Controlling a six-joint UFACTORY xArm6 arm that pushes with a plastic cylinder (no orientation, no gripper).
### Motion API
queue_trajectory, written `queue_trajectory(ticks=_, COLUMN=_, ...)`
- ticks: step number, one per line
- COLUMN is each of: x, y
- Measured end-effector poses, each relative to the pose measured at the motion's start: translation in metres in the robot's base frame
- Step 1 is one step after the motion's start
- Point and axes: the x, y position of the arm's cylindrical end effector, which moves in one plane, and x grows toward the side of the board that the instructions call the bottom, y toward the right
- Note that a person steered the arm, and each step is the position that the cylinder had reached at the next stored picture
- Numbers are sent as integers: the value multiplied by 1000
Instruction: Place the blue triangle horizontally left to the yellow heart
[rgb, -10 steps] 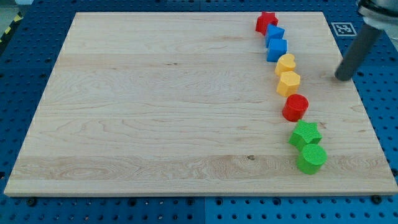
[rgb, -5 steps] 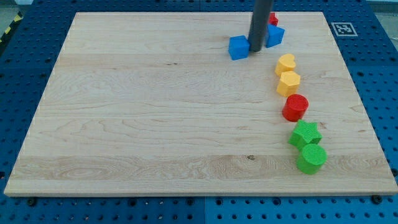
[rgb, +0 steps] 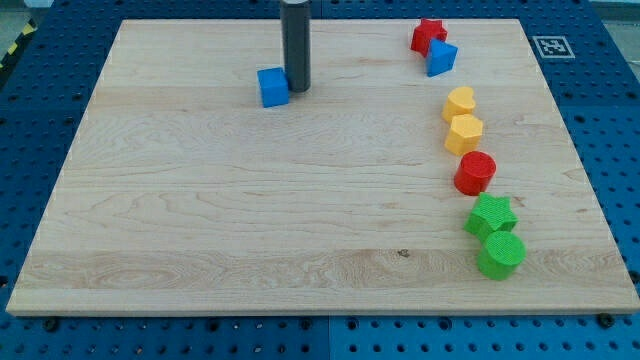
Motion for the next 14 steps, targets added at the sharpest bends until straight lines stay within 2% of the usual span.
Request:
queue_trajectory(ticks=1, x=6, y=-8)
queue_trajectory(ticks=2, x=2, y=14)
queue_trajectory(ticks=7, x=-10, y=256)
queue_trajectory(ticks=8, x=-49, y=263)
queue_trajectory(ticks=9, x=-62, y=259)
queue_trajectory(ticks=12, x=-62, y=160)
queue_trajectory(ticks=14, x=-24, y=160)
